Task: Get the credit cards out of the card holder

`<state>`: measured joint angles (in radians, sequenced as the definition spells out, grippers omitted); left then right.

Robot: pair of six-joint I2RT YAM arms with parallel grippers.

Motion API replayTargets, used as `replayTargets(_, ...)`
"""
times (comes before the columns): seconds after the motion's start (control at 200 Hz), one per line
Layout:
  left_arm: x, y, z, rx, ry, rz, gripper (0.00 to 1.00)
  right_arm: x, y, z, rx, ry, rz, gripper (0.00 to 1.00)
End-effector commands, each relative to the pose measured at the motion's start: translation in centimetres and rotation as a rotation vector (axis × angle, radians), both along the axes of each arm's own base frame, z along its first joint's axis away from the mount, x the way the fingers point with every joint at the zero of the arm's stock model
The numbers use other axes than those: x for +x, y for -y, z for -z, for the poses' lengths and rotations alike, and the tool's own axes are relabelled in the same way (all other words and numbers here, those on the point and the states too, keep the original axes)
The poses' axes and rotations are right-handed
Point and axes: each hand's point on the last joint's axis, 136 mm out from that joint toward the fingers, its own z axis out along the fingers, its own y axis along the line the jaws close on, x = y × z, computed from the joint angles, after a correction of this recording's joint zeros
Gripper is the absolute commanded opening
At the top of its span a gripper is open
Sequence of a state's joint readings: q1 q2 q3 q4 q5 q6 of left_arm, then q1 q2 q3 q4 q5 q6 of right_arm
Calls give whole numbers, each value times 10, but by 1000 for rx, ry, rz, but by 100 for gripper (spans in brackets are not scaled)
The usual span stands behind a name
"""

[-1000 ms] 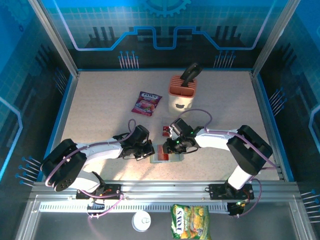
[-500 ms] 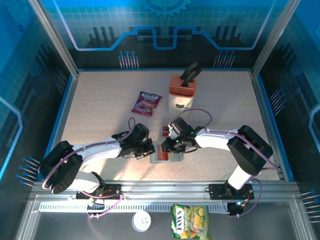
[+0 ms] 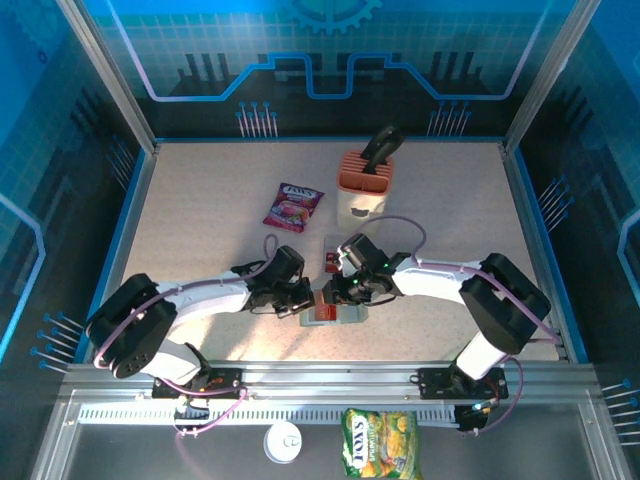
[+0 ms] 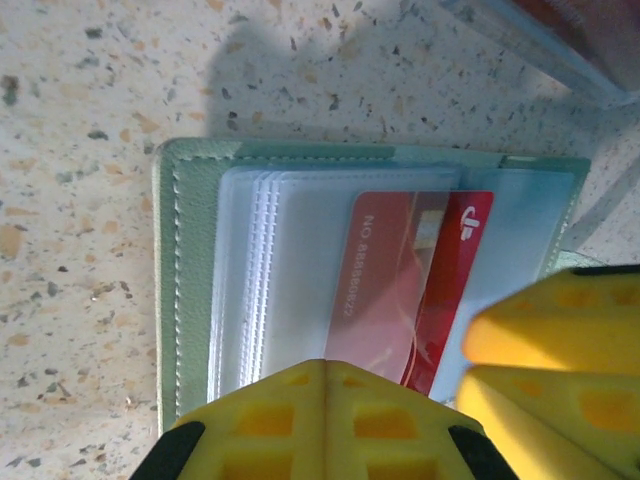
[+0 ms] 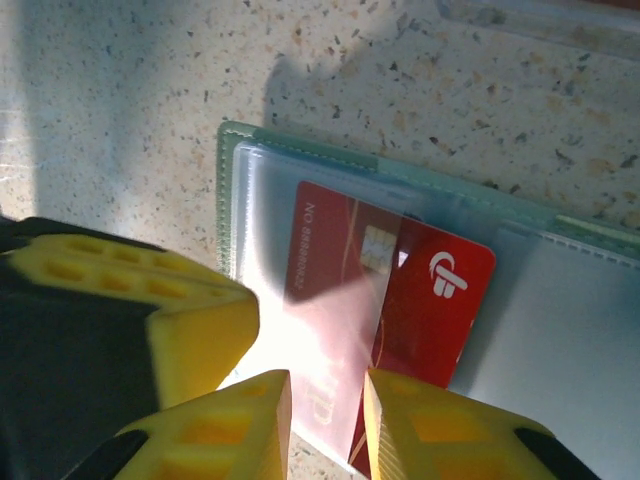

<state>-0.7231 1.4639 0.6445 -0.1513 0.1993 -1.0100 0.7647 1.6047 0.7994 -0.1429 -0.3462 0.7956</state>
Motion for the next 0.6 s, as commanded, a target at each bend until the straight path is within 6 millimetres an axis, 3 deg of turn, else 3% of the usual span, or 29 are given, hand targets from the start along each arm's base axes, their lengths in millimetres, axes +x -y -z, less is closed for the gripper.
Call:
replayTargets(0.0,-2,5,4,4,-9,39,0,-3,10,-2,-23,0,12,26)
replayTargets(0.35,-6,-6,14,51,-31,14,0,-5,28,8,-64,-25,53,28)
replayTargets(0.595,-7,-6,16,57,-38,14,0,-10,23,17,-45,-66,38,27)
